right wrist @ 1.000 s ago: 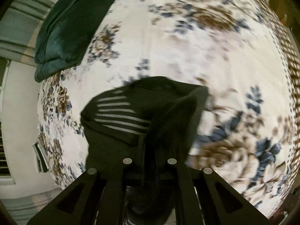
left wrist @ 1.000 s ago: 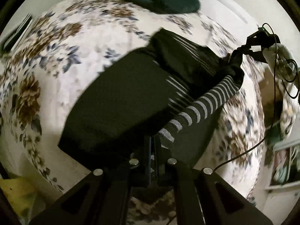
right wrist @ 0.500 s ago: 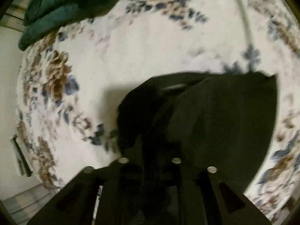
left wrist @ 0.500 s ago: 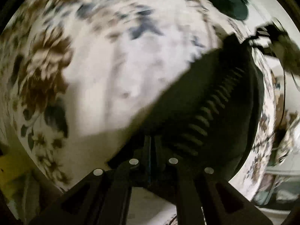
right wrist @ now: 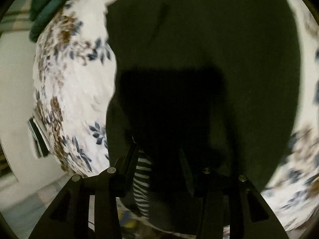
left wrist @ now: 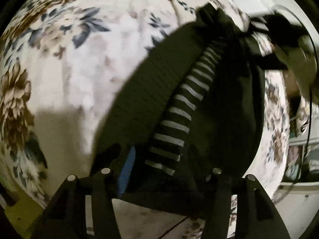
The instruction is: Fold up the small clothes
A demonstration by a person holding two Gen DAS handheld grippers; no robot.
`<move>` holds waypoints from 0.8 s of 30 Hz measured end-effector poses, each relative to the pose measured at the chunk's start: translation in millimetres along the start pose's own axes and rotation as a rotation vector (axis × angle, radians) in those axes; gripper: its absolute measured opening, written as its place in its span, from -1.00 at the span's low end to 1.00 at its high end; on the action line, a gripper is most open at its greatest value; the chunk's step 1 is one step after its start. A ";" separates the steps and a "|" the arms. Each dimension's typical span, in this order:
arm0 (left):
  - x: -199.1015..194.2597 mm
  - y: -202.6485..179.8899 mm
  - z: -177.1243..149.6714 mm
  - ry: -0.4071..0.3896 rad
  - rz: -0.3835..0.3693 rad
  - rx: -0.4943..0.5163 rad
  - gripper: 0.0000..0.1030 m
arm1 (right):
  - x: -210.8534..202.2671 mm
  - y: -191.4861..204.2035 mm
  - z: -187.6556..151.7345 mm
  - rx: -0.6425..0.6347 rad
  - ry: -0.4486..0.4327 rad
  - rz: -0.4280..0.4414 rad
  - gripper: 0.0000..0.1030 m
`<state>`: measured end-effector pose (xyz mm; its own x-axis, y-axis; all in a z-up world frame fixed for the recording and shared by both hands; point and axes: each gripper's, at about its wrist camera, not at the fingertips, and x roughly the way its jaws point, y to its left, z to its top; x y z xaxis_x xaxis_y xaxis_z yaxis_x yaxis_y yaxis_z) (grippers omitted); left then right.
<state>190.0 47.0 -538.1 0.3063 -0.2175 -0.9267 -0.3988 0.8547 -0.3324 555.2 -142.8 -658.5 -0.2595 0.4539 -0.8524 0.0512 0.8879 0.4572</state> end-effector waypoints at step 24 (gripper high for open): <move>-14.9 19.3 -9.3 -0.098 0.059 0.039 -0.93 | -56.5 -47.4 -27.5 -0.058 -0.070 0.046 -0.03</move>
<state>169.7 62.4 -532.4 0.3671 -0.1204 -0.9224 -0.3850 0.8830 -0.2686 540.9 -212.6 -625.0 -0.1898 0.5003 -0.8448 0.0051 0.8609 0.5087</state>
